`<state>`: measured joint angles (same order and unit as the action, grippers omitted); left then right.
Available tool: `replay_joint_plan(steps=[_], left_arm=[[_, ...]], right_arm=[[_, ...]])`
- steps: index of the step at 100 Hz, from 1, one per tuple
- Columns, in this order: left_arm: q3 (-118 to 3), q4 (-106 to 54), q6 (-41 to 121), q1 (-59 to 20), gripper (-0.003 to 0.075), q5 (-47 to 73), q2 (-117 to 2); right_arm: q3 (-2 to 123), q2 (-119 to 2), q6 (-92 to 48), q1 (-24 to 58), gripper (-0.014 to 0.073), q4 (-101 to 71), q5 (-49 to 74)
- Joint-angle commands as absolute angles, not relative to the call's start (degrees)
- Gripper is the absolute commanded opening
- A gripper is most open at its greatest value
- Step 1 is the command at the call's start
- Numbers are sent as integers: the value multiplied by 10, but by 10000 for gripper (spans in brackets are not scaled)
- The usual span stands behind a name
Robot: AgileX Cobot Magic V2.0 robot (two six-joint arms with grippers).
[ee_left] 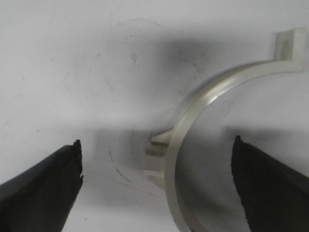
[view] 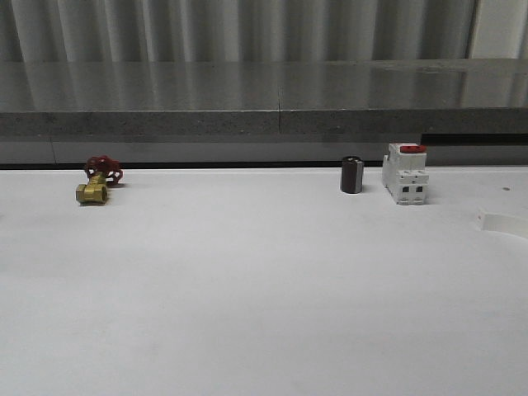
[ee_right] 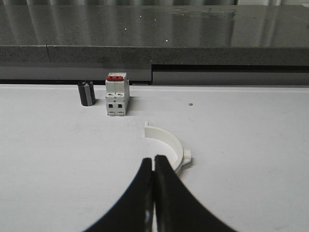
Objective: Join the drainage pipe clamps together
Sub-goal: 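Close the left gripper on the white clamp half's tab and lift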
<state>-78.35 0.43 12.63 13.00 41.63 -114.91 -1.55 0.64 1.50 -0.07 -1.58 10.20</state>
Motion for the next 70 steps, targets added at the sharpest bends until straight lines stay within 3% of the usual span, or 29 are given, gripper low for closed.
replay_joint_plan(steps=[1,28,70], left_arm=[[-801,0,128,131,609,396,-1128],[-801,0,128,131,584,392,-1135],[-801,0,128,131,178,414,-1135]], right_arm=[[-7,17,11,0,-67,-16,57],[-7,17,11,0,-67,-16,57],[-7,17,11,0,-67,-16,57]])
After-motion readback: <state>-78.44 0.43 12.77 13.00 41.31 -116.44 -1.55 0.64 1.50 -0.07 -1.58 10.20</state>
